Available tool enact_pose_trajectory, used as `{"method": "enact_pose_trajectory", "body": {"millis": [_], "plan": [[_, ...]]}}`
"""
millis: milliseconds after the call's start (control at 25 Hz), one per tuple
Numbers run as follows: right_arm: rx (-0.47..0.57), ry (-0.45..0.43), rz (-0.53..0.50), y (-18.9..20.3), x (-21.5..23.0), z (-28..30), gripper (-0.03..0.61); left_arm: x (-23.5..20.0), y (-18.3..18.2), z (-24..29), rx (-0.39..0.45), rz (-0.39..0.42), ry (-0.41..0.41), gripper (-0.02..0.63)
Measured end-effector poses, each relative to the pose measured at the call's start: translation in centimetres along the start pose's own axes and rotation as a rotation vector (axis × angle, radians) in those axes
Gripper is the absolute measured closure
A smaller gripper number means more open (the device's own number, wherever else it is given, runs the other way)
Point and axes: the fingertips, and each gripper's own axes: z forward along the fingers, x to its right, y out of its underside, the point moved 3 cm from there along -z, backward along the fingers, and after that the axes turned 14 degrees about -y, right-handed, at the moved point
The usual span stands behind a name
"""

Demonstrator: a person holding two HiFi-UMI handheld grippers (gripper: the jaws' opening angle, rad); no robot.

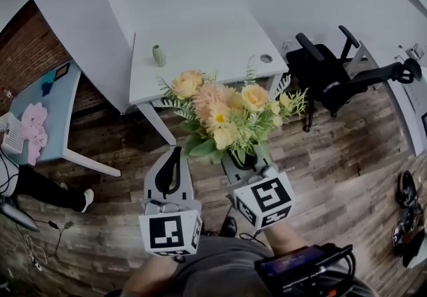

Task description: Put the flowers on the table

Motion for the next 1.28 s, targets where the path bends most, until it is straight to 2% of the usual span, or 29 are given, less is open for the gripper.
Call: {"method": "enact_pose_trajectory", "body": {"millis": [240,480,640,760,1000,1280], "plan": [[-0.017,0.025,0.016,-0.1,2.8,5.6,0.555,-3.3,1.0,5.5,-0.023,-0.012,0.007,0.609],[-0.007,0.032,0.001,0.0,4.4,8.1,0.555,-4.2,0.8,9.0,0.017,-0.019,0.020,0.609],[-0.019,0.039,0.013,-1.4,5.2,15.2,0.555,-9.5,0.1,14.2,0.006,-0.051,0.027,0.609],[-0.009,0.050,-0.007,-2.9,5.8,18.7,0.555,-12.2,-0.5,16.9,0.027,-0.056,0.038,0.609],[0.026,0.058,-0.057,-4.8,6.0,22.0,0.555,-15.0,-1.0,19.3,0.084,-0.059,0.046,0.609],[0.033,0.062,-0.073,-7.1,7.1,26.0,0.555,-17.6,-1.6,22.4,0.094,-0.080,0.060,0.609]]}}
